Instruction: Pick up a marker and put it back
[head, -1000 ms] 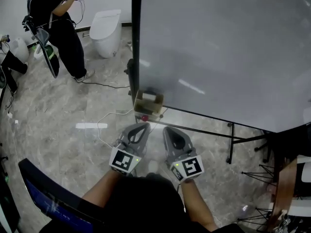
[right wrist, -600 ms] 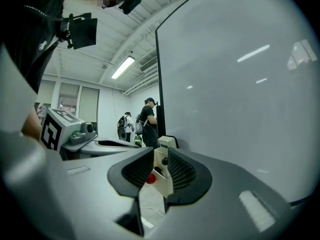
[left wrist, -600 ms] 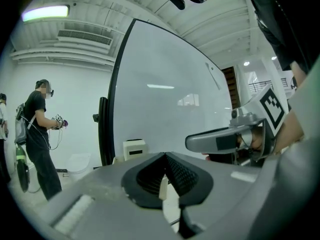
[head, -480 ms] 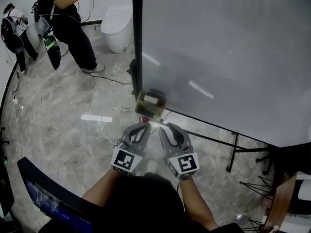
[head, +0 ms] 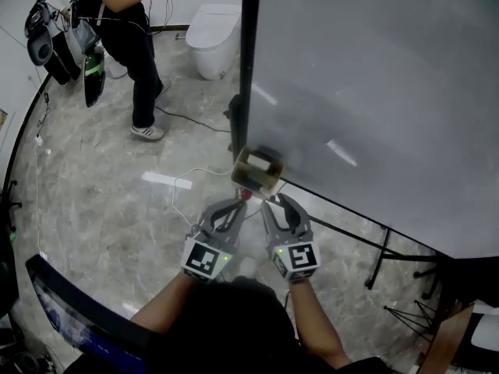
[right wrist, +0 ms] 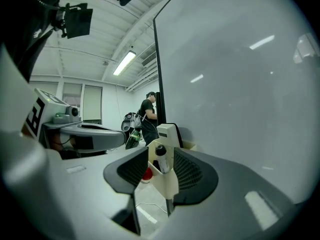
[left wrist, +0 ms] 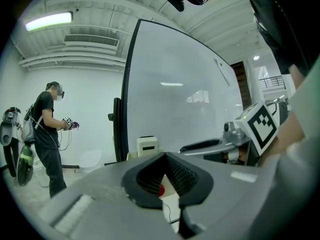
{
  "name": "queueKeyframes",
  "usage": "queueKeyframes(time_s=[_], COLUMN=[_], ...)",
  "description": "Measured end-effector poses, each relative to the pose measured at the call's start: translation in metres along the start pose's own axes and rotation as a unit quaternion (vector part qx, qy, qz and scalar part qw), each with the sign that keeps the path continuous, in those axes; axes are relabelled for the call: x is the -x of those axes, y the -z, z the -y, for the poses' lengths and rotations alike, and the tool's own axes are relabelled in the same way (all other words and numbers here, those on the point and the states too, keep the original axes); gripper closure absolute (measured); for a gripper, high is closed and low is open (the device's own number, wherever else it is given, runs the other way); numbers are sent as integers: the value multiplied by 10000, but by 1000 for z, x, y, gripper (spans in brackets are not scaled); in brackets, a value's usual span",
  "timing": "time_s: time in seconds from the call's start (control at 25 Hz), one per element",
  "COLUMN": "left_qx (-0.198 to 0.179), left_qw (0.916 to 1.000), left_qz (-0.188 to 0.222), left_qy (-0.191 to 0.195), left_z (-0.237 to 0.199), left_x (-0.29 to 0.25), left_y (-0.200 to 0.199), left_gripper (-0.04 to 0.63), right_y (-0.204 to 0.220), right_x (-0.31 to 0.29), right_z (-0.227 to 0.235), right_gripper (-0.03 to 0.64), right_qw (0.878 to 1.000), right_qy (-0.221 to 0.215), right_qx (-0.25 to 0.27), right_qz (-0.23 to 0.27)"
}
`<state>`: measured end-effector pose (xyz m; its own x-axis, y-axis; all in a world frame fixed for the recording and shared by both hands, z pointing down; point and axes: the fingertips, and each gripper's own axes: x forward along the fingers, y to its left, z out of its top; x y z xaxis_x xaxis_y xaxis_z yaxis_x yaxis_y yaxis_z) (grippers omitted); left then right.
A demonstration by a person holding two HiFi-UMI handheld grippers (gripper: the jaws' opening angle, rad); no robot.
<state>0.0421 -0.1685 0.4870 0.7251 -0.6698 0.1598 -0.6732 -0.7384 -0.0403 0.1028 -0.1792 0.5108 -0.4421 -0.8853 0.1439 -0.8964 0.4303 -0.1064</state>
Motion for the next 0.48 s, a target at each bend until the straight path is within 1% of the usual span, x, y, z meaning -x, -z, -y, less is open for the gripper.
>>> queueKeyframes(time_s=[0.12, 0.24, 0.32, 0.48], left_qx=[8, 27, 48, 22], left_qw=[10000, 9999, 9999, 9999], left_qz=[19, 12, 20, 35], left_qy=[-57, -104, -135, -155], left_z=[-2, -5, -7, -10], left_x=[1, 2, 2, 2], left_y=[-2, 0, 0, -1], left_gripper=[589, 589, 589, 589], right_y=[1, 4, 4, 3], right_x=[-5, -10, -11, -12], right_z=[-1, -1, 0, 2], right_gripper=[454, 475, 534, 535], right_qw=[10000, 9999, 9998, 9994], right_qy=[-41, -51, 12, 84], right_qx=[37, 116, 199, 322], right_qz=[-14, -68, -88, -112])
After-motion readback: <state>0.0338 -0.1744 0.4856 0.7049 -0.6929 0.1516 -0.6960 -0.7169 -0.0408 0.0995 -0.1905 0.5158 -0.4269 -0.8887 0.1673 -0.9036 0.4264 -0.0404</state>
